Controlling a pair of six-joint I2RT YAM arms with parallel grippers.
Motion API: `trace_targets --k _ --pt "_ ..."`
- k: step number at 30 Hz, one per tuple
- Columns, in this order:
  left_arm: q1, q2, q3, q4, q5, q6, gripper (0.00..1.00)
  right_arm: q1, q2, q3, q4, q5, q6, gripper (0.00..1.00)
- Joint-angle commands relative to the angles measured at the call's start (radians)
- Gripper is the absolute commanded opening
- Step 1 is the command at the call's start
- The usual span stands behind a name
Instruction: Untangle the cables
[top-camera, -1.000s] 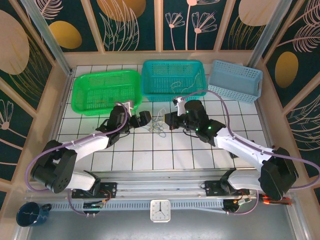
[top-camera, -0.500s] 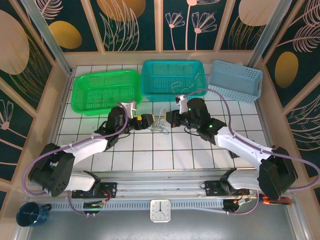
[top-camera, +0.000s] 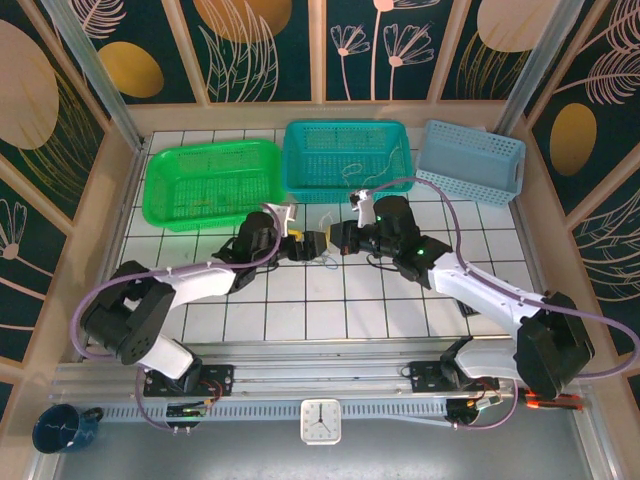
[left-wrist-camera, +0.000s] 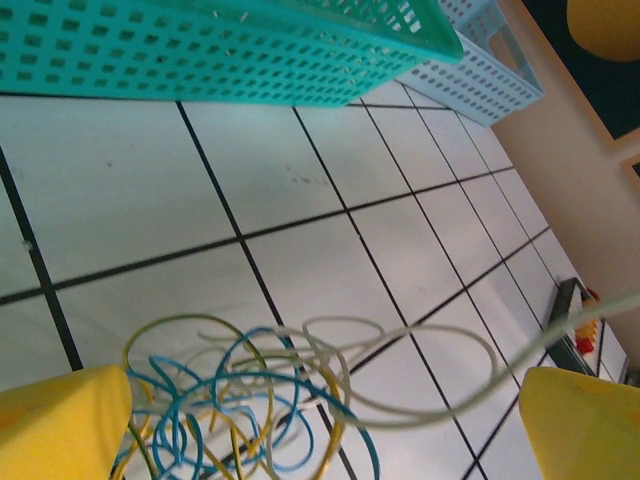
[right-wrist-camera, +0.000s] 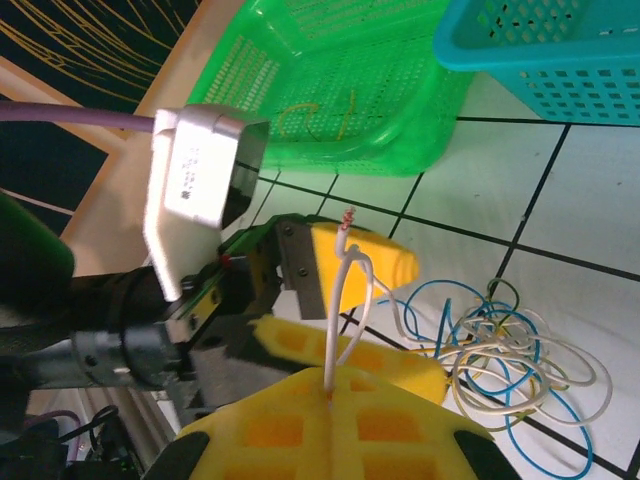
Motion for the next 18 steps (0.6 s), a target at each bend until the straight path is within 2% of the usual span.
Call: trace_targets --k 1,7,12,18 --pt "-0.001 0.049 0.029 0.079 -0.037 0.015 0.99 0.002 -0.058 0.058 0.042 -0.028 0.027 0.0" --pt "-0.001 0.108 -0.017 0.129 -0.047 0.017 0.94 0.002 -0.095 0.17 0.056 -0.044 0.041 0.0" --pt "-0.001 0.146 -0.072 0.172 -0.039 0.015 0.8 -0.001 -0.089 0.273 0.107 -0.069 0.058 0.0" --pt "0.0 0.164 -0.109 0.202 -0.03 0.004 0.72 -0.002 -0.067 0.37 0.174 -0.099 0.084 0.0"
